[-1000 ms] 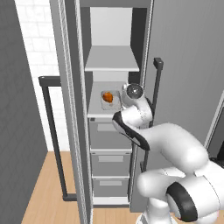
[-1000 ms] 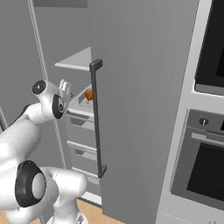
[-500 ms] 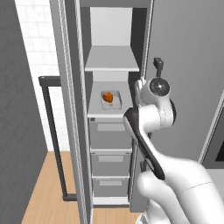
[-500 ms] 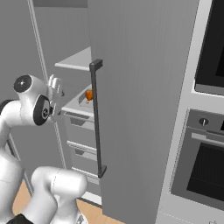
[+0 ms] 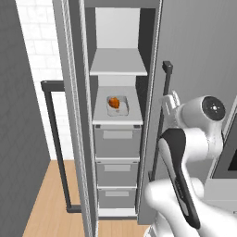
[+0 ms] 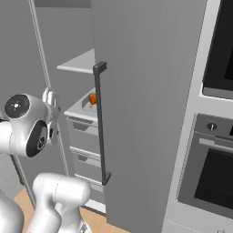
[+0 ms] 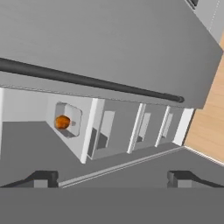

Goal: Take the meat container that has the chicken drumstick and place it on the second highest rack of the freezer. Then take the vegetable container that has the corn and bell pepper and place it on the highest rack of the freezer.

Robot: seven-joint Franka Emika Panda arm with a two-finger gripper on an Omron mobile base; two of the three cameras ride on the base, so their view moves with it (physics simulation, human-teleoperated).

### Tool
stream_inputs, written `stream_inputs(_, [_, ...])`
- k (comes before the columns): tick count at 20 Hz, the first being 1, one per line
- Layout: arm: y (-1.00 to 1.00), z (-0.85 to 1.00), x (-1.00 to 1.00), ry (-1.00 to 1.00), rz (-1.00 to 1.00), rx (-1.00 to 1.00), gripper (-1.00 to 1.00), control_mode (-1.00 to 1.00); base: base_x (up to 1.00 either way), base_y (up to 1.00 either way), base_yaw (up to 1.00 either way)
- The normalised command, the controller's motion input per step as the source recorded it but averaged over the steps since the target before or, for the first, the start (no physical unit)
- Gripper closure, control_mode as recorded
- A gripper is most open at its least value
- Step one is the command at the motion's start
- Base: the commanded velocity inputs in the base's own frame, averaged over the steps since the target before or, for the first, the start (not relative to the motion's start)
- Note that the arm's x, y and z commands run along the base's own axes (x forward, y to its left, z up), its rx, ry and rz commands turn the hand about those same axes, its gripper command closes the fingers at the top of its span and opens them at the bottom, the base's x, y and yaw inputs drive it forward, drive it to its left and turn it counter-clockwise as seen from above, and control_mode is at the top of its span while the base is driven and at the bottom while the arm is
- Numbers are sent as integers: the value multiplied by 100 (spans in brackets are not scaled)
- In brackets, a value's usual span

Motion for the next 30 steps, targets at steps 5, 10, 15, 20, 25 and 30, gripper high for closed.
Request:
stream_inputs(5, [13, -1, -36, -5, 0, -4, -100, -100, 0, 0, 0])
stream_inputs(10, [-1, -2, -27, -5, 0, 0, -100, -100, 0, 0, 0])
stream_inputs(15, [0, 0, 0, 0, 0, 0, -100, 100, -100, -11, -25])
stream_inputs(20, [0, 0, 0, 0, 0, 0, -100, 100, -68, -7, -58])
stream_inputs(25, [0, 0, 0, 0, 0, 0, -100, 100, 3, -45, -77])
stream_inputs(30, [0, 0, 0, 0, 0, 0, -100, 100, 47, -97, -65])
